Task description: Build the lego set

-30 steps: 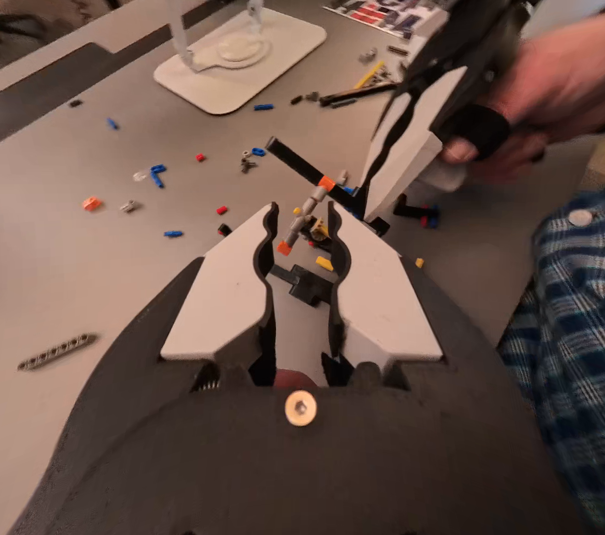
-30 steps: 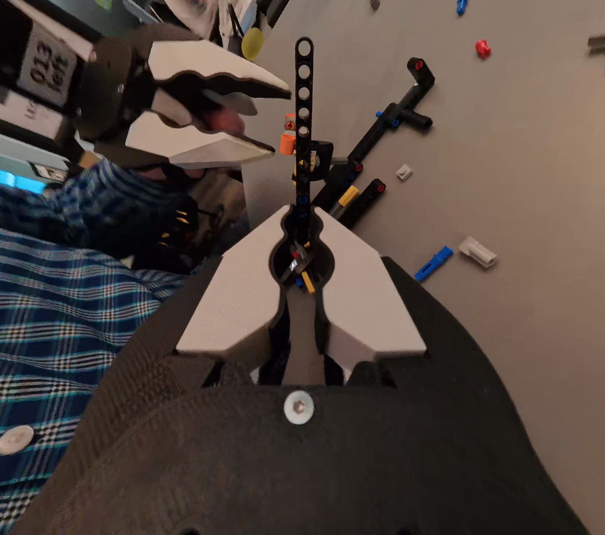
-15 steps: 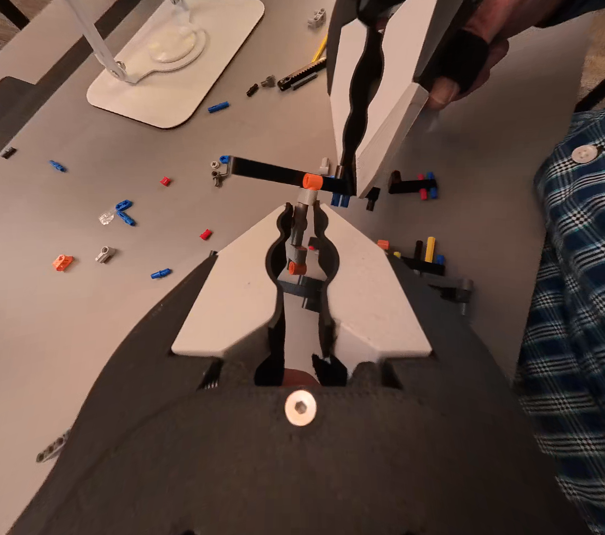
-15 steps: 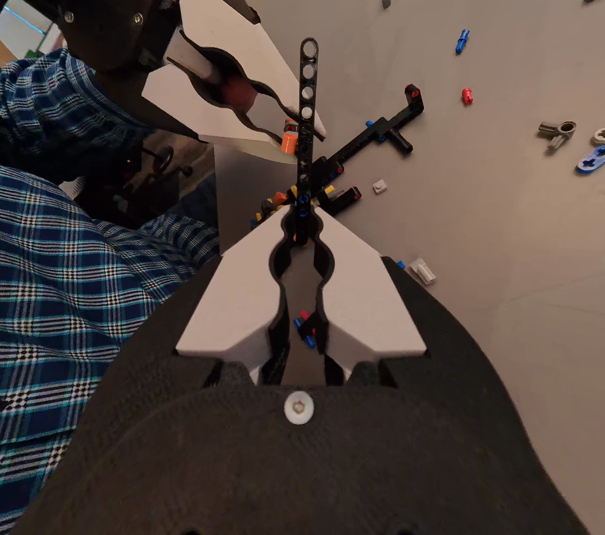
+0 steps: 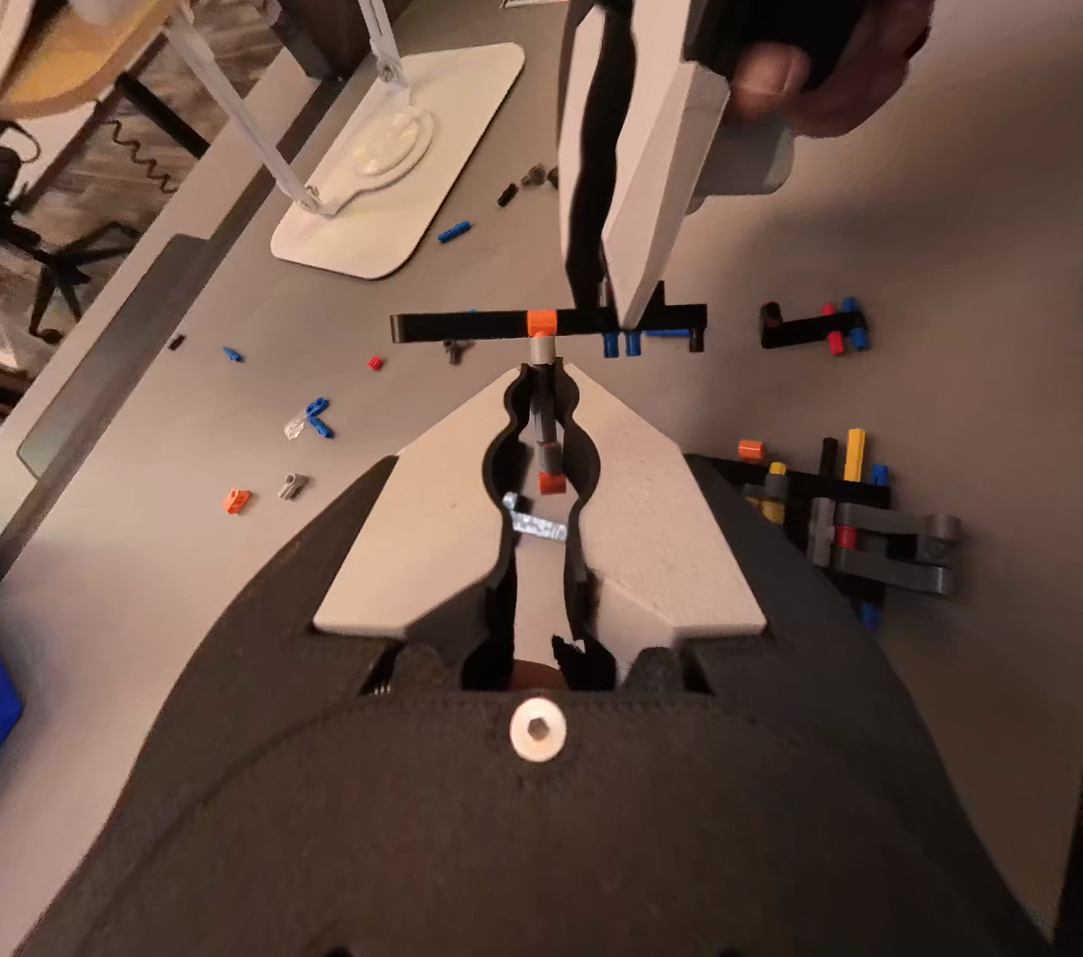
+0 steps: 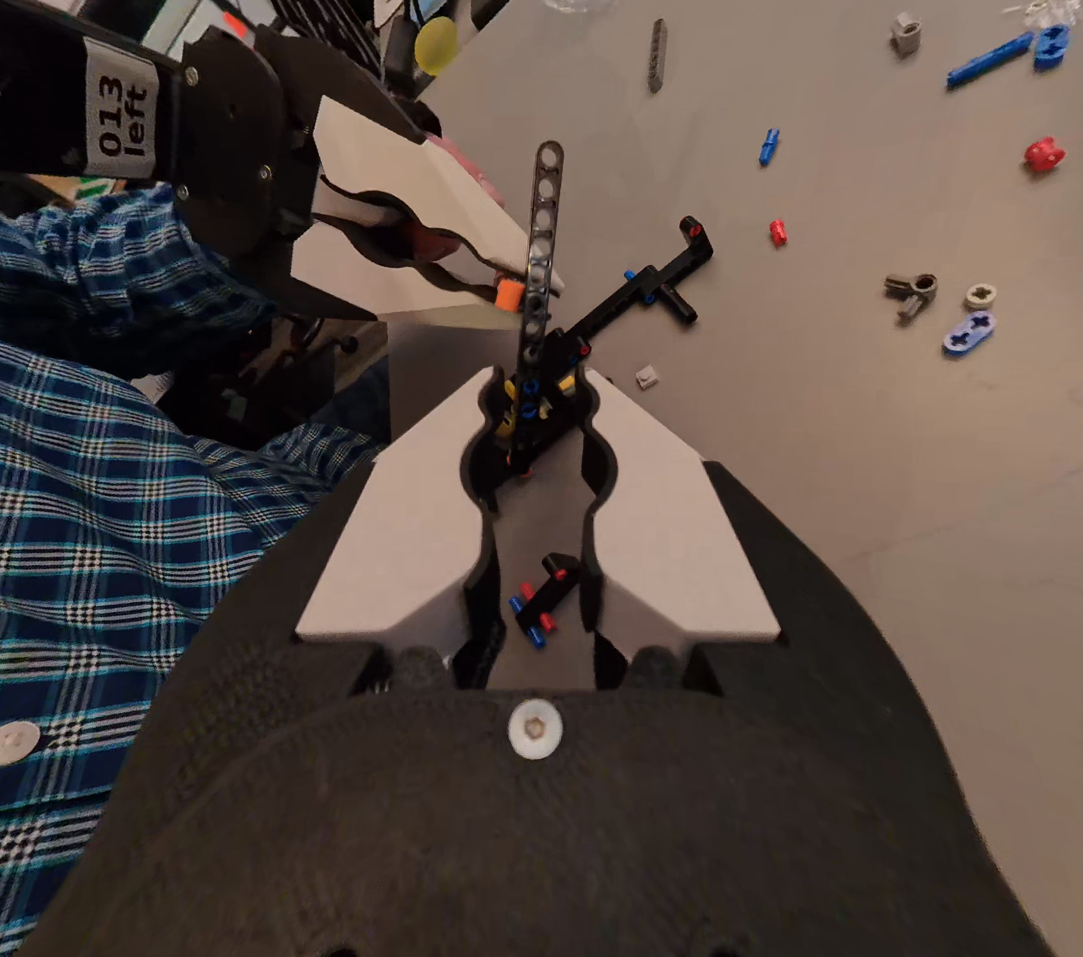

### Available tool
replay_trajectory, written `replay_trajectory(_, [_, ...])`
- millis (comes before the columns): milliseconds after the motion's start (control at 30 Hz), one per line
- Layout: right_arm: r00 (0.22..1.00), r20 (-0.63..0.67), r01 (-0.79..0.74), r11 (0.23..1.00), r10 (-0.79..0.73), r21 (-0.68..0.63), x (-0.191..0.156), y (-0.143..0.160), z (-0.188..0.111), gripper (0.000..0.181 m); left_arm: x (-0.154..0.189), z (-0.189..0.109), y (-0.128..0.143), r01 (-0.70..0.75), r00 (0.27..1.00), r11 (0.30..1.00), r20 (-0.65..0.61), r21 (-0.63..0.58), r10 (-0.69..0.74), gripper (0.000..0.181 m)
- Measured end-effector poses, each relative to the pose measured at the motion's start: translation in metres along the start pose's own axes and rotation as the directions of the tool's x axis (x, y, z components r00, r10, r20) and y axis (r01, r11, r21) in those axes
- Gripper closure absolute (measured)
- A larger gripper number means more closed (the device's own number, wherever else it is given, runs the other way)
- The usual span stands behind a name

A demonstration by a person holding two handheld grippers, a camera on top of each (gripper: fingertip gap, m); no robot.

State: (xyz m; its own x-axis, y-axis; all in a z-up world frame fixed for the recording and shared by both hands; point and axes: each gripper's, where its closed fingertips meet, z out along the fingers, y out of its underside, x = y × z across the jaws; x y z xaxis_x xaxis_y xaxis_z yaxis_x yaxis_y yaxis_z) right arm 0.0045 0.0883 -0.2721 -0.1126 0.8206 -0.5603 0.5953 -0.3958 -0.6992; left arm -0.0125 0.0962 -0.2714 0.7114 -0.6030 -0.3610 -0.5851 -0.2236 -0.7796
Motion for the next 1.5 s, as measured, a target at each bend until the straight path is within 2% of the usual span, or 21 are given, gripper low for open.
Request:
replay_trajectory(67, [1.0, 0.028, 0.013, 1.0, -0.013, 0.002, -0.003, -0.002, 0.003, 0.161, 0.002, 0.001, -0.004, -0.027, 1.0, 1.0, 0.0, 0.01, 0.027, 0.176])
replay_trajectory(133, [0.998, 0.064, 0.015, 1.0, -0.016, 0.017, -0.007, -0.005, 0.005, 0.175, 0.005, 0.002, -0.008, -0.055, 0.998, 0.998, -0.006, 0.023, 0.055, 0.176])
replay_trajectory(167, [0.998, 0.061, 0.016, 1.0, -0.017, 0.023, -0.006, -0.006, 0.006, 0.176, 0.003, 0.003, -0.008, -0.069, 0.998, 0.997, 0.009, 0.017, 0.069, 0.175])
replay_trajectory(400, [0.992, 0.105, -0.08, 0.992, 0.07, 0.096, -0.007, -0.015, -0.001, 0.177, -0.005, 0.005, -0.02, -0.167, 0.98, 0.985, 0.116, 0.034, 0.162, 0.175])
replay_trajectory(733, [0.993, 0.085, -0.091, 0.982, 0.078, 0.165, -0.008, -0.024, -0.008, 0.177, -0.014, 0.003, -0.028, -0.252, 0.946, 0.968, 0.21, 0.003, 0.245, 0.176])
replay_trajectory(1000, [0.987, 0.113, -0.144, 0.951, 0.117, 0.275, -0.01, -0.037, -0.016, 0.177, -0.019, 0.0, -0.036, -0.134, 0.962, 0.99, 0.243, 0.043, 0.12, 0.176])
replay_trajectory(1133, [0.982, 0.108, -0.181, 0.92, 0.153, 0.347, -0.007, -0.041, -0.02, 0.177, -0.021, 0.002, -0.035, -0.042, 0.963, 0.998, 0.268, 0.049, 0.027, 0.176])
replay_trajectory(1267, [0.98, 0.088, -0.198, 0.875, 0.177, 0.441, -0.001, -0.052, -0.03, 0.177, -0.022, 0.002, -0.029, 0.108, 0.947, 0.992, 0.296, 0.069, -0.124, 0.176])
replay_trajectory(1400, [0.982, 0.088, -0.19, 0.893, 0.169, 0.408, -0.002, -0.046, -0.024, 0.176, -0.029, -0.003, -0.036, 0.144, 0.936, 0.984, 0.309, 0.102, -0.169, 0.176])
replay_trajectory(1500, [0.979, 0.105, -0.204, 0.885, 0.177, 0.417, 0.003, -0.052, -0.035, 0.176, -0.025, 0.0, -0.021, 0.176, 0.952, 0.983, 0.246, 0.052, -0.184, 0.176])
